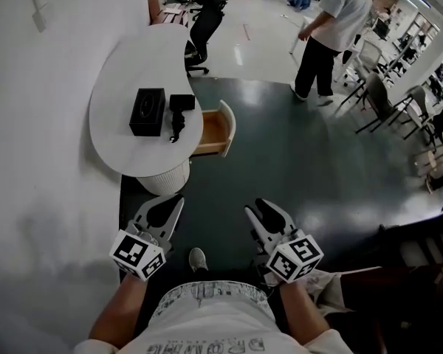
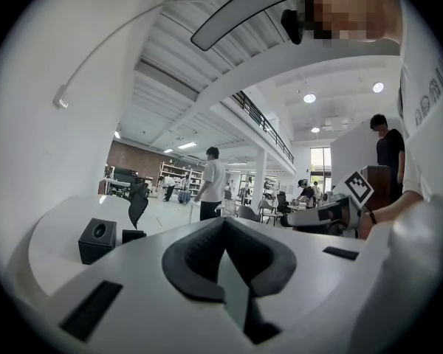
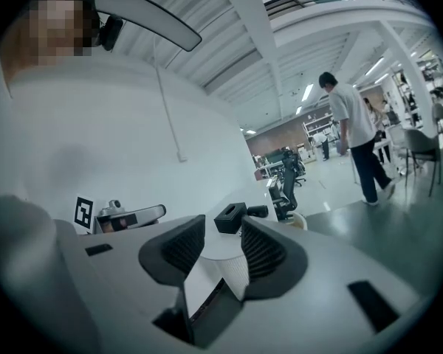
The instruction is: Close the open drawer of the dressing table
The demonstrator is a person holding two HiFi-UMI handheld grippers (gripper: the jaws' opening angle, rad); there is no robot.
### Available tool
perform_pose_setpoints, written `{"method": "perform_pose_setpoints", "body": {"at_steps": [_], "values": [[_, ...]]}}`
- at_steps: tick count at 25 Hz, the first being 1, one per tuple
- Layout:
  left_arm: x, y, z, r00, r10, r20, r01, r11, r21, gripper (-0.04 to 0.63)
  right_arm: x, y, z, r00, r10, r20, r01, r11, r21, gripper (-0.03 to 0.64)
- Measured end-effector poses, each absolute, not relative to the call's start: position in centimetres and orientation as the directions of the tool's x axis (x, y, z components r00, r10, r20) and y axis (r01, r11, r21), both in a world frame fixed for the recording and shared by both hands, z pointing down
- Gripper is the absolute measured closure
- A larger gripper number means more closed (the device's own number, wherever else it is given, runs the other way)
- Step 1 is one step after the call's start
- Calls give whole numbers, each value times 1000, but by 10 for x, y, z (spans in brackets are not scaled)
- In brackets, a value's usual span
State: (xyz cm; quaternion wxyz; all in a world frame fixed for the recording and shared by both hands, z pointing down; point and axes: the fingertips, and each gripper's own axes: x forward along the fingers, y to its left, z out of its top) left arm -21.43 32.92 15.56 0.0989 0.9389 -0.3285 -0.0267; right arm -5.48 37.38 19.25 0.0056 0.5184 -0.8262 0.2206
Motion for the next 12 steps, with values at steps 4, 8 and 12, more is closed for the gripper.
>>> {"method": "perform_pose_setpoints", "body": {"at_steps": [4, 8, 12], "values": [[-218, 315, 159, 788, -615, 30, -608, -768, 205, 580, -55, 359, 197, -452, -861, 234, -860, 352, -368, 453], [-219, 301, 164, 799, -601, 33, -594, -779, 202, 580, -56, 345, 200, -438, -862, 255, -868, 331, -370, 453], [-218, 285, 162, 801, -597, 45, -593, -780, 199, 580, -54, 330, 201, -432, -867, 250, -868, 324, -376, 454]]}}
